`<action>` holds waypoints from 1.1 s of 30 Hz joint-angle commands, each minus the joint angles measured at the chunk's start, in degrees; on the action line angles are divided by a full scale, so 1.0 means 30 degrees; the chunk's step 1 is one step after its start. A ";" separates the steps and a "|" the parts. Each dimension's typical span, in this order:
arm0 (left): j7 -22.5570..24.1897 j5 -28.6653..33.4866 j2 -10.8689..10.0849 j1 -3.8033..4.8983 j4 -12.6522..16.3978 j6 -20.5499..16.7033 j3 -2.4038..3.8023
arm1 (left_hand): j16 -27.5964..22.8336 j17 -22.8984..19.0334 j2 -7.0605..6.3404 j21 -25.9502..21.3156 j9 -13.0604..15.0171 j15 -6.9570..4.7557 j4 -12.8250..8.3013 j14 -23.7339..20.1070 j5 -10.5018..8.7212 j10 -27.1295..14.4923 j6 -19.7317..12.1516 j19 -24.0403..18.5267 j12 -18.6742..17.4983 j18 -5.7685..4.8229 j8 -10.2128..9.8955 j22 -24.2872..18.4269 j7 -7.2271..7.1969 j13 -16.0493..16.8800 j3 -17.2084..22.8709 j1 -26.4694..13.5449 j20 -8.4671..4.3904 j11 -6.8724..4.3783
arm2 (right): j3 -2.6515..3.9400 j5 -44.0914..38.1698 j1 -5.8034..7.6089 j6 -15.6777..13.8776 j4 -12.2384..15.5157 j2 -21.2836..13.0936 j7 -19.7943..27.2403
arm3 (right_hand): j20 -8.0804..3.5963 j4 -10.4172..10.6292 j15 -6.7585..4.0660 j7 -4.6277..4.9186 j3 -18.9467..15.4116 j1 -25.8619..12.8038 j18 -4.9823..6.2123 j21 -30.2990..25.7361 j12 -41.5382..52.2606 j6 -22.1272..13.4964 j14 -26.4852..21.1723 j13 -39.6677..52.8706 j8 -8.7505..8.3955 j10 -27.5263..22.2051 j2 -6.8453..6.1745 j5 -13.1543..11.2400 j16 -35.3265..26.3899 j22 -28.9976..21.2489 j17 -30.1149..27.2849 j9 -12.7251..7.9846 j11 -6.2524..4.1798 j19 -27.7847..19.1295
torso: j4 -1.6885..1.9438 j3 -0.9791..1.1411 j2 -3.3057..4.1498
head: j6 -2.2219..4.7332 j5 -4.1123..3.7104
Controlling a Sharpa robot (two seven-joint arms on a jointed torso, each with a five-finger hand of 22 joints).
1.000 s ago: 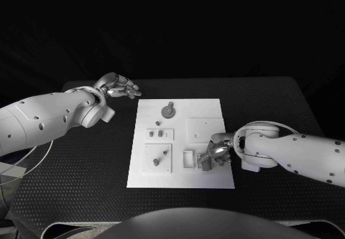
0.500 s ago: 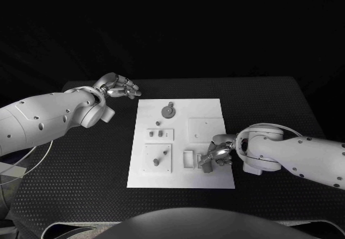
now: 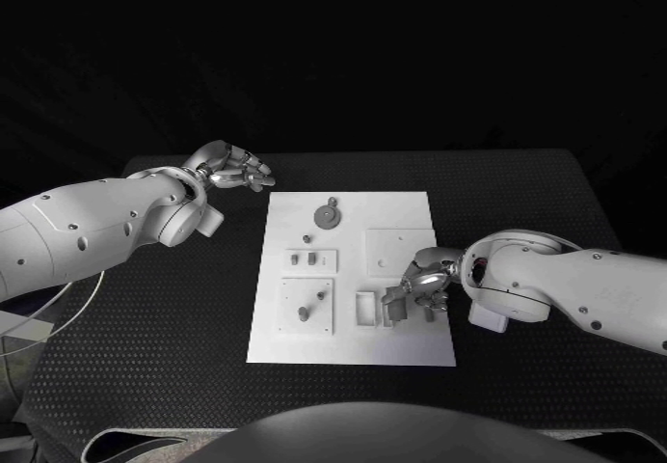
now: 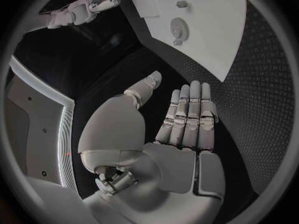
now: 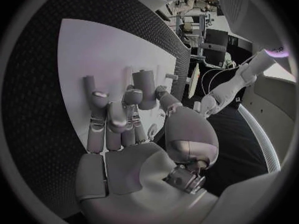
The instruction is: Assemble the parts on the task board
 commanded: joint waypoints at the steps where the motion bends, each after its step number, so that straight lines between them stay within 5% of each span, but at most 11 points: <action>1: 0.0064 0.0116 -0.0016 0.0013 0.0039 0.0220 0.0009 | -0.0109 0.0036 0.0021 0.0026 -0.0033 0.0044 0.0129 0.0103 0.0046 -0.0132 -0.0124 0.0023 -0.0069 -0.0105 0.0080 -0.0025 -0.0035 -0.0024 0.0028 -0.0201 0.0055 -0.0010 | 0.0028 0.1912 0.0067 -0.0519 -0.0085 0.0209 -0.0366 | 0.0065 -0.1924 -0.0088 0.0047 0.1818 0.0921 0.0868 0.0023 0.0043 0.0138 -0.0055 -0.0019 0.0028 -0.0073 0.1122 0.0051 -0.0055 0.0296 -0.0041 0.0139 0.0023 -0.0023 | 0.0005 0.0015 0.0027 | 0.0003 0.0037; 8: 0.0060 0.0116 0.0032 0.0015 0.0061 0.0244 0.0009 | -0.0120 0.0046 0.0010 0.0024 -0.0035 0.0043 0.0130 0.0102 0.0041 -0.0137 -0.0130 0.0017 -0.0070 -0.0103 0.0078 -0.0031 -0.0035 -0.0025 0.0027 -0.0195 0.0053 -0.0009 | 0.0021 0.2595 0.0288 -0.0246 -0.0478 0.1017 -0.0635 | 0.0102 -0.1910 -0.0081 0.0056 0.1720 0.0792 0.0868 0.0009 0.0034 0.0141 -0.0062 -0.0040 -0.0007 -0.0082 0.1044 0.0050 -0.0076 0.0288 -0.0062 0.0143 0.0033 -0.0033 | -0.0060 -0.0002 0.0012 | 0.0003 0.0143; 16: 0.0012 0.0116 0.0092 0.0019 0.0063 0.0244 0.0009 | -0.0135 0.0059 0.0004 0.0024 -0.0037 0.0044 0.0138 0.0099 0.0035 -0.0144 -0.0135 0.0012 -0.0072 -0.0104 0.0078 -0.0038 -0.0034 -0.0027 0.0025 -0.0193 0.0053 -0.0007 | -0.0071 0.1002 0.0288 -0.0288 -0.0975 0.2057 -0.0653 | 0.0134 -0.1871 -0.0073 0.0067 0.1637 0.0624 0.0868 -0.0022 0.0012 0.0144 -0.0111 -0.0067 -0.0049 -0.0115 0.0932 0.0050 -0.0134 0.0270 -0.0165 0.0145 0.0044 -0.0046 | 0.0001 0.0001 0.0021 | 0.0003 0.0104; 33: -0.0024 0.0116 0.0151 0.0021 0.0079 0.0272 0.0009 | -0.0228 0.0108 -0.0052 0.0006 -0.0059 0.0069 0.0170 0.0045 0.0020 -0.0221 -0.0200 -0.0053 -0.0097 -0.0119 0.0051 -0.0080 -0.0011 -0.0048 0.0022 -0.0181 0.0073 0.0022 | -0.0172 0.0511 0.0206 0.0274 -0.1315 0.2342 -0.0756 | 0.0164 -0.1831 -0.0070 0.0068 0.1595 0.0416 0.0868 -0.0062 -0.0001 0.0166 -0.0105 -0.0106 -0.0096 -0.0118 0.0832 0.0050 -0.0167 0.0242 -0.0184 0.0150 0.0046 -0.0034 | -0.0019 0.0005 0.0007 | 0.0003 0.0163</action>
